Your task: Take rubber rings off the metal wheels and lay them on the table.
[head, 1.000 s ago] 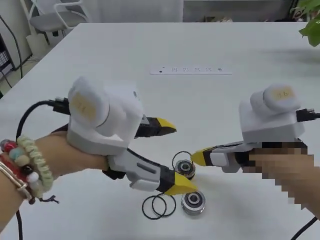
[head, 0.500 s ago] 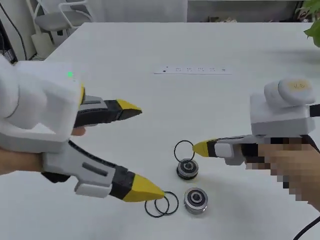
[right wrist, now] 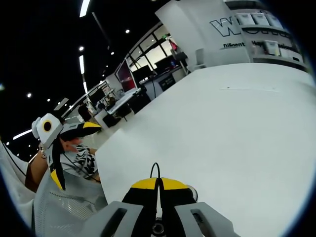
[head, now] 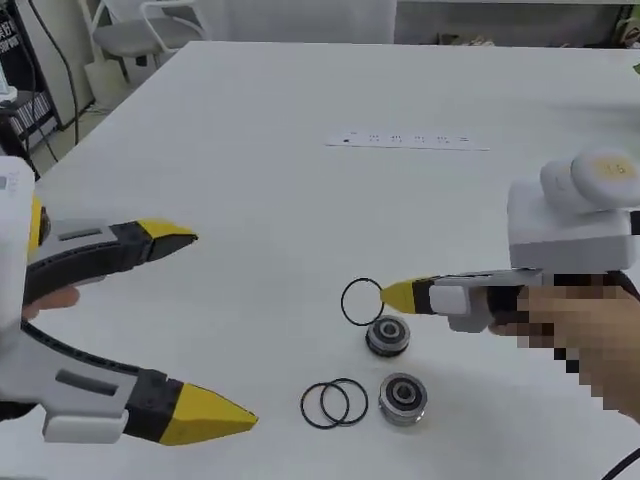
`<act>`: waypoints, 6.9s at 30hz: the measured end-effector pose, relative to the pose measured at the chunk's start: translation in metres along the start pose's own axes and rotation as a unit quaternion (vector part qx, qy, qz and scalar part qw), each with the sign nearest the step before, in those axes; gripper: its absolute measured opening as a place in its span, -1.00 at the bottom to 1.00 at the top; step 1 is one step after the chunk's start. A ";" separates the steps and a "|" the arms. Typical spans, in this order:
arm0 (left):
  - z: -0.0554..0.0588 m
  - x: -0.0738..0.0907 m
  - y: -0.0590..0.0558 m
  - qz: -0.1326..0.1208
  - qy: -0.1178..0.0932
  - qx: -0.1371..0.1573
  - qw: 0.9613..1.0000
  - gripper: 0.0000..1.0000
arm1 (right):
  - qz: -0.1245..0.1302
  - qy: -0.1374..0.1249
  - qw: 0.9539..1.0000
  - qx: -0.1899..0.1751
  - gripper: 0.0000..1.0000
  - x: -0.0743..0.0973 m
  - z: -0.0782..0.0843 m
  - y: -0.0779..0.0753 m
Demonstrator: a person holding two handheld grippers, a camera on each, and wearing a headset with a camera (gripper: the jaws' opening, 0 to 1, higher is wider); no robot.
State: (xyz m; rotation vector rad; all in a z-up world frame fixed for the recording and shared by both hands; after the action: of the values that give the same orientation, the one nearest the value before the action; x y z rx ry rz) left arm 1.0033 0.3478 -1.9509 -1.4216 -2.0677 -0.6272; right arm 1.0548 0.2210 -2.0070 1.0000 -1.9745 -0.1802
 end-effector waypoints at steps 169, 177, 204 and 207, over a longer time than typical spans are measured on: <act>-0.025 -0.186 0.002 0.053 0.045 -0.040 0.997 -0.69 | 0.075 0.086 0.980 0.166 -0.49 -0.023 0.052 -0.049; -0.026 -0.183 0.002 0.048 0.051 -0.038 0.997 -0.82 | 0.077 0.086 0.979 0.171 -0.52 -0.024 0.052 -0.048; -0.021 -0.183 0.000 0.046 0.051 -0.029 0.997 -0.84 | 0.097 0.104 0.964 0.226 -0.97 -0.020 0.055 -0.053; -0.021 -0.183 0.000 0.046 0.051 -0.030 0.997 -0.84 | 0.101 0.105 0.964 0.223 -1.00 -0.021 0.054 -0.054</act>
State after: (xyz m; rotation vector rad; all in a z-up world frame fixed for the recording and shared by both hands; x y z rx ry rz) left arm 1.0598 0.2086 -2.0579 -1.4779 -1.9085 -0.7147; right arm 1.0509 0.1864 -2.0781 1.0352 -1.9421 0.4871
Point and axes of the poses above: the centre of the closed fingertips' face, and the gripper's own axes: x roughly backward along the fingers, y roughly to its left, z roughly out of its underside, the point moved 1 cm from there along x, roughly backward along the fingers, and after that the axes turned 15 degrees about y, right-handed, at the moved point
